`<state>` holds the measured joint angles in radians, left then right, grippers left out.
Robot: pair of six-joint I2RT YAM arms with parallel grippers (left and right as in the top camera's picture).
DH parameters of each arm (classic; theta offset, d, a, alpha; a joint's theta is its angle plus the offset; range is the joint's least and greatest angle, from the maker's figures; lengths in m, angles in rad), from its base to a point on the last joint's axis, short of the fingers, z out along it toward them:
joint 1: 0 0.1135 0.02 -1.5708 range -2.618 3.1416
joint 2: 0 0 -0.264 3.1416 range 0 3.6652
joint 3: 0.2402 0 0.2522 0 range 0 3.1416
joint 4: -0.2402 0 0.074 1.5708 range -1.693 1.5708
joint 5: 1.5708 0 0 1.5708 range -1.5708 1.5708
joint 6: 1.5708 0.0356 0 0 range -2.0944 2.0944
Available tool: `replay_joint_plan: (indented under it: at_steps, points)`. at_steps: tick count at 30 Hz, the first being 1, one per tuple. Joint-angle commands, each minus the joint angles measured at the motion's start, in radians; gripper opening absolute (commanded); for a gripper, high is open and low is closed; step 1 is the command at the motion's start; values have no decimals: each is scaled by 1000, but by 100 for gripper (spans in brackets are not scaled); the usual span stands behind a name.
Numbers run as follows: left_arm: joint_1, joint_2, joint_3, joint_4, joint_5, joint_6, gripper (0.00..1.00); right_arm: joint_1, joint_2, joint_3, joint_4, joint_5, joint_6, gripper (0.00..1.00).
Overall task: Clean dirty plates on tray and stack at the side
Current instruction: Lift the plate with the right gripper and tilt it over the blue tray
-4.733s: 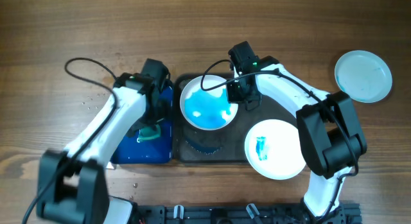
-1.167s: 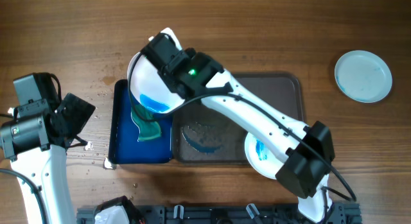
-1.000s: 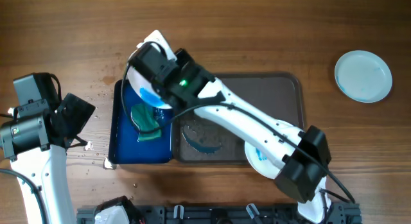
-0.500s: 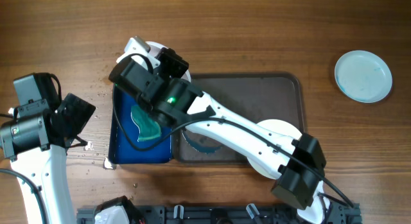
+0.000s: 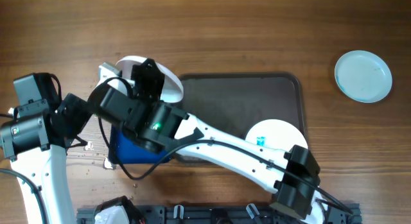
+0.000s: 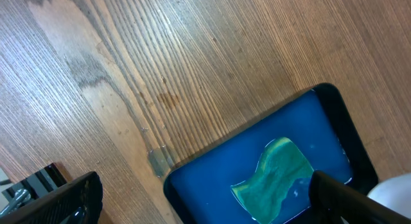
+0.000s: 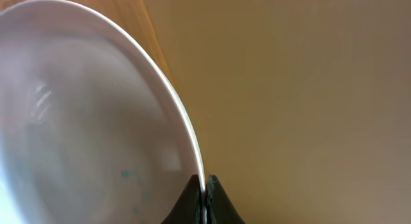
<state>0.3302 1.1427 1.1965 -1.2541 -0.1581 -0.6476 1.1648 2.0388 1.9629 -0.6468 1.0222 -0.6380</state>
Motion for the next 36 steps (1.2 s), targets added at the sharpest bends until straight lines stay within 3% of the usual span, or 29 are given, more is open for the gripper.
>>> replay_joint_plan:
  at_steps: [1, 10, 18, 21, 23, 25, 26, 28, 31, 36]
  points:
    - [8, -4, 16, -2, 13, 15, 100, 3, 8, 27, 7, 37, -63, 5]
    - [9, -4, 16, -8, 13, 16, 100, 10, 8, 27, 33, 89, -93, 5]
    - [9, -4, 16, -8, 13, 16, 100, 17, 8, 27, 196, 211, -203, 5]
    - [8, -4, 16, -8, 12, 16, 100, 17, 11, 25, 147, 177, -86, 5]
    - [8, -4, 16, -10, 13, 15, 100, 17, 20, 25, -18, 47, 82, 5]
    - [8, -4, 16, -15, 12, 16, 100, 16, 36, 25, -89, 8, 146, 5]
    - [8, -4, 16, -16, 12, 16, 100, 15, 46, 25, -64, 77, 130, 5]
    - [8, -4, 16, -15, 12, 15, 100, 14, 48, 25, 128, 243, -37, 4]
    - [8, -4, 16, -16, 13, 15, 100, 17, 43, 25, 393, 294, -144, 4]
    - [8, -4, 16, -22, 12, 16, 100, 11, 70, 25, 64, 153, 103, 4]
